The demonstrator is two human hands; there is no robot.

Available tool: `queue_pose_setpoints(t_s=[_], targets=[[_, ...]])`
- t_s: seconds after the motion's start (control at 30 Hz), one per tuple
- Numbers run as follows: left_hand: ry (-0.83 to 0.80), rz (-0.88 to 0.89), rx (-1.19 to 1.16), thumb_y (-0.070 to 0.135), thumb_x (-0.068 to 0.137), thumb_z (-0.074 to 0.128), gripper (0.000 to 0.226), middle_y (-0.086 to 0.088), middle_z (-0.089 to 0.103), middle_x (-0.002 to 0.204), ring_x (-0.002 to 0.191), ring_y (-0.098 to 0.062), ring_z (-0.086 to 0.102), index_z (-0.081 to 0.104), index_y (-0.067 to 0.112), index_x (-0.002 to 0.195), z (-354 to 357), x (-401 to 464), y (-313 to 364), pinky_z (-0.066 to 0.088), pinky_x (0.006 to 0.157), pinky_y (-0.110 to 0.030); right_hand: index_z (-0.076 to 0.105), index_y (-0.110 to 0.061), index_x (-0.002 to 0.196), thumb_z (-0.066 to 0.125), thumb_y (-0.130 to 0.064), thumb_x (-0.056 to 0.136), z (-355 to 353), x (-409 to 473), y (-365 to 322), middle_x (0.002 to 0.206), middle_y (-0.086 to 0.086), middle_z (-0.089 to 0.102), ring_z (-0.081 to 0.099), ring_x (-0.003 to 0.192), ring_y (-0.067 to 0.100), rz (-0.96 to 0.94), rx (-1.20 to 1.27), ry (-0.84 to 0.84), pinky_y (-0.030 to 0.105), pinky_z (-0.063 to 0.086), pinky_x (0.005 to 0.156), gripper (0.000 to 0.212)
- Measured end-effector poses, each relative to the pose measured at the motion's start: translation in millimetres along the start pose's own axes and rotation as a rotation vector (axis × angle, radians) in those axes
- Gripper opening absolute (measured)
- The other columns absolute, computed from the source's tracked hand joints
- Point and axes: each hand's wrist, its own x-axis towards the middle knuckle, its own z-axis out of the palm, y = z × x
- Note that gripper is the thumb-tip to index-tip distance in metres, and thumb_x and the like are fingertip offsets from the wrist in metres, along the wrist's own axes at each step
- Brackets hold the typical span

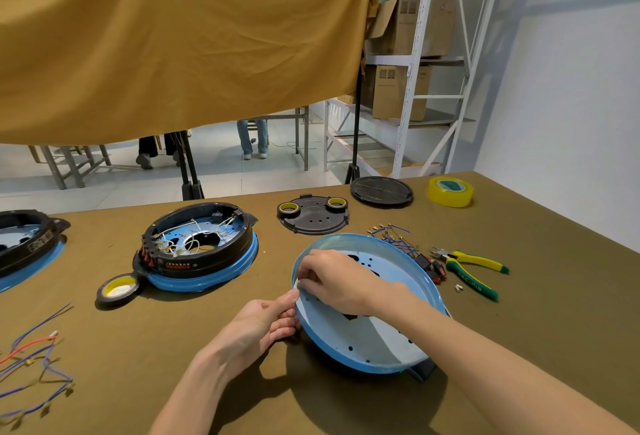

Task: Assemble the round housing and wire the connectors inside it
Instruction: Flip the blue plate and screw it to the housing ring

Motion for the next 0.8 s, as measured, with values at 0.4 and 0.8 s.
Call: queue_pose_setpoints(t_s=[0.4,0.8], targets=[[-0.013,0.0,0.006,0.055,0.046,0.098,0.097,-0.018,0.077,0.108,0.105,-0.027,0.075,0.066,-0.002,0.117,-5.3,4.9,-3.4,0.062,0.08,-0.03,0.066,-0.015,0.116,0.049,-0.022,0.107,-0.4,0.5,3.8,0.117,0.001,0.062,0.056,0.104,0.016,-0.02,0.014,-0.025,0.031,0.048,0.091,0.021],[-0.022,0.01,0.038,0.053,0.054,0.09,0.085,-0.016,0.078,0.104,0.101,-0.025,0.076,0.067,-0.002,0.115,-3.9,7.7,-6.1,0.061,0.078,-0.028,0.062,-0.018,0.097,0.058,-0.02,0.102,4.6,-3.0,5.3,0.101,-0.004,0.054,0.053,0.089,0.016,-0.066,0.069,0.07,0.03,0.046,0.081,0.006]])
